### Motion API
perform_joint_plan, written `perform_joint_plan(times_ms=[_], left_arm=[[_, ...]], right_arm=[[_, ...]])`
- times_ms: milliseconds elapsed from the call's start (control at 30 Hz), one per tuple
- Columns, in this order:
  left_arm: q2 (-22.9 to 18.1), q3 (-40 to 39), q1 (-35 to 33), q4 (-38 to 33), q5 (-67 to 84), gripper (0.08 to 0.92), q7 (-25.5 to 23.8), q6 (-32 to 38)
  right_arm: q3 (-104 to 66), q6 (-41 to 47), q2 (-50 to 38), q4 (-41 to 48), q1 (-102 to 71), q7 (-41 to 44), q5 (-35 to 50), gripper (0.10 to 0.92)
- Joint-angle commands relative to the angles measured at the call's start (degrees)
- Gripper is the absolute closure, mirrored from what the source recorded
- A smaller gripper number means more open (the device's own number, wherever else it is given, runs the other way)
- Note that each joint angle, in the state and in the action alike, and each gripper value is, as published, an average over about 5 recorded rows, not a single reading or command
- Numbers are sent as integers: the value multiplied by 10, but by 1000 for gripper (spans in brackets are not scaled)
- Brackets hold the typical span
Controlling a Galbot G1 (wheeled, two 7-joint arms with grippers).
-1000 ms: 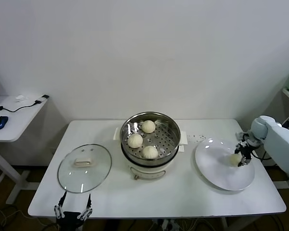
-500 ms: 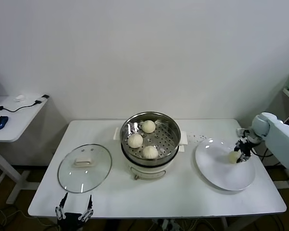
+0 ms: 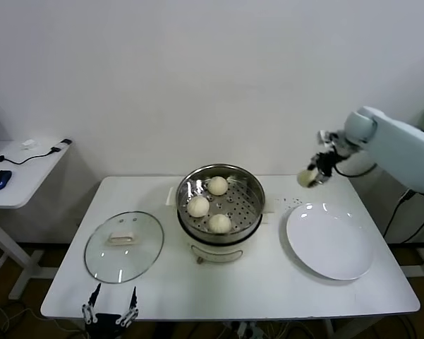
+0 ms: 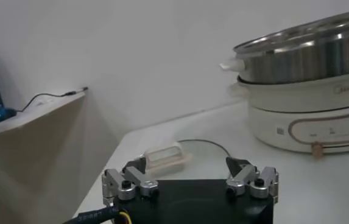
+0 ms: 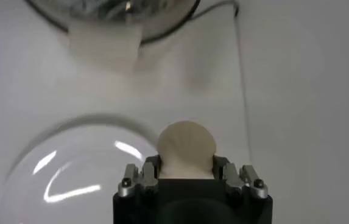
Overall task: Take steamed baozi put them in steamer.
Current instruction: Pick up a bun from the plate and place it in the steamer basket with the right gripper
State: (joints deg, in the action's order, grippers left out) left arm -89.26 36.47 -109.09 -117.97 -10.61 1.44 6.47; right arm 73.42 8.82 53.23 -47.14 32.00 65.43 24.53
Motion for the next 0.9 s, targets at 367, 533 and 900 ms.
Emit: perform_joint_plan(times_ms=[367,533,900], left_arm=[[12,8,8,5,37,177,2,1],[12,7,13,3,35,177,2,-2],[12,6,18,14,31,177,1,-4]], right_arm=[[265,90,232,-82,156,-66,306,457],[294,95,239,-101,132,-83,305,457],[322,96,220,-109,74,-104,273,457]])
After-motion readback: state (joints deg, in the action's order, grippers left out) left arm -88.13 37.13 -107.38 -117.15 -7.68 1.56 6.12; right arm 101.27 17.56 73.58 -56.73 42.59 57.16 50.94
